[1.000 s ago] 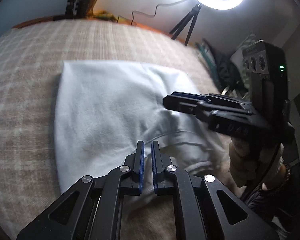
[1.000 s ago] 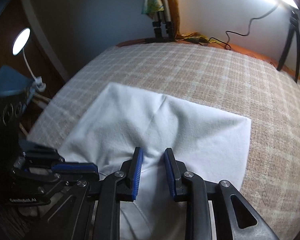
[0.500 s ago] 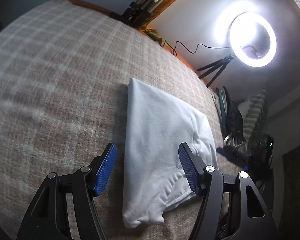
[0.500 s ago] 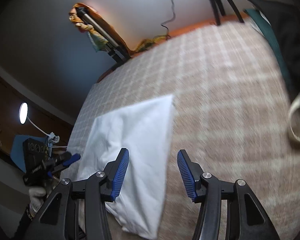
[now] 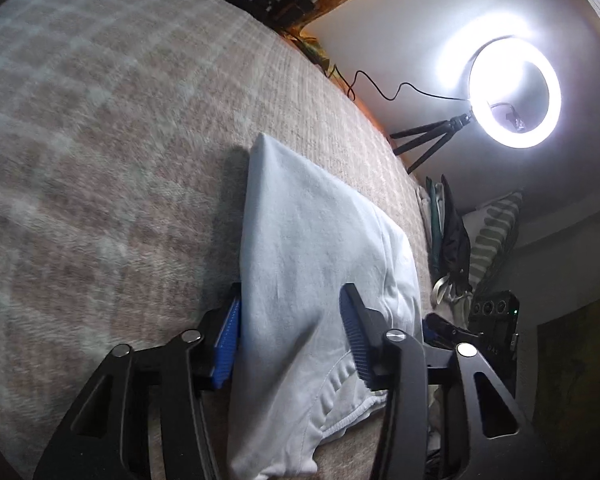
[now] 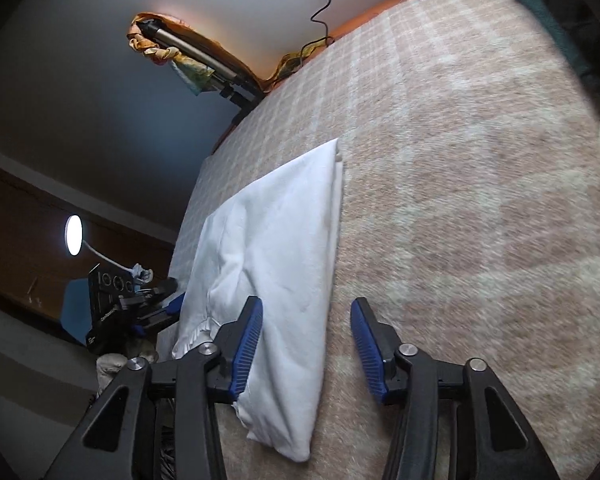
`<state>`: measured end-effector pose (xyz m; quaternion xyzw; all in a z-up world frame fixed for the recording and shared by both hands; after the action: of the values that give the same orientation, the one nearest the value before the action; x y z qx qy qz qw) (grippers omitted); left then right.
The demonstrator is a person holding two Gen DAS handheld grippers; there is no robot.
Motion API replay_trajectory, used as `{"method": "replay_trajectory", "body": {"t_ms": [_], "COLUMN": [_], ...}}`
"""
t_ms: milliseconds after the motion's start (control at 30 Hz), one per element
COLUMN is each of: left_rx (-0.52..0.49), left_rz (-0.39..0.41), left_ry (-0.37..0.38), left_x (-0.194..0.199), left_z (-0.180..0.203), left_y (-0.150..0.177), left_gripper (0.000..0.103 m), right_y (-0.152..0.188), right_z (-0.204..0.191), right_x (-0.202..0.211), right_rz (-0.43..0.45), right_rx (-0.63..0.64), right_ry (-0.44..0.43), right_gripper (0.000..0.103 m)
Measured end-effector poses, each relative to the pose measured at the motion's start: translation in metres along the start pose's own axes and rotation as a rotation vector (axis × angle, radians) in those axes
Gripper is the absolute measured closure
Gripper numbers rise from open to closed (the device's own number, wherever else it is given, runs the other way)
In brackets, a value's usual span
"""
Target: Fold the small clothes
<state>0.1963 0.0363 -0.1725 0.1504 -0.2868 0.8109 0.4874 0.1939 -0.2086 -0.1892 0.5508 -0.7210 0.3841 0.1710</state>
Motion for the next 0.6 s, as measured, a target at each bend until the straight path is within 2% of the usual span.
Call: {"method": "replay_trajectory", "body": {"t_ms": [67, 133, 233, 267, 333, 400, 600], "left_rx": [-0.008, -0.012, -0.052, -0.080, -0.188, -0.281, -0.427], "left_rz": [-0.011, -0.009, -0.010, -0.013, -0.011, -0.002, 0.029], "left_ry": [-0.004, -0.016, -0.063, -0.088, -0.175, -0.221, -0.274], "left_x": [-0.005, -0.010, -0.015, -0.016, -0.018, -0.019, -0.013], "left_z": [0.002, 0.004, 0.008, 0.009, 0.021, 0.034, 0.055], "left_y": [-0.001, -0.002, 0.000, 0.001, 0.004, 0.008, 0.019], "left_gripper": [0.066, 0.073, 0.084, 0.090, 0.092, 0.092, 0.093], "right_y": [-0.002, -0.004, -0.004, -0.005, -0.005, -0.005, 0.002], "right_z": [-0.006, -0.011, -0.019, -0.021, -0.027, -0.032, -0.056], "right_x": [-0.009, -0.014, -0.023, -0.024, -0.026, -0.025, -0.014], "right_rz": [-0.008, -0.005, -0.017, -0.016, -0.010, 0.003, 0.075], "right_rx": [0.004, 0.012, 0.034, 0.042, 0.083, 0.127, 0.328], "right_ry": [-0.009, -0.002, 0.019, 0.032, 0.106, 0.169, 0.381], "right_gripper": [0.064, 0.065, 0.072, 0.076, 0.083, 0.087, 0.093]}}
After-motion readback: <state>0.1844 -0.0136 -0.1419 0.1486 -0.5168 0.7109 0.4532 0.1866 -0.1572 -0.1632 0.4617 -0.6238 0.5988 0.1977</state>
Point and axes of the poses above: each gripper's, at about its wrist camera, not at the fingertips, and x roughly against the way its jaws point, z to its right, y to its underside, the point moved 8 cm from there along -x, roughly the way its jaws point, and after that the axes turned 8 degrees about y, right-handed, at the moved point
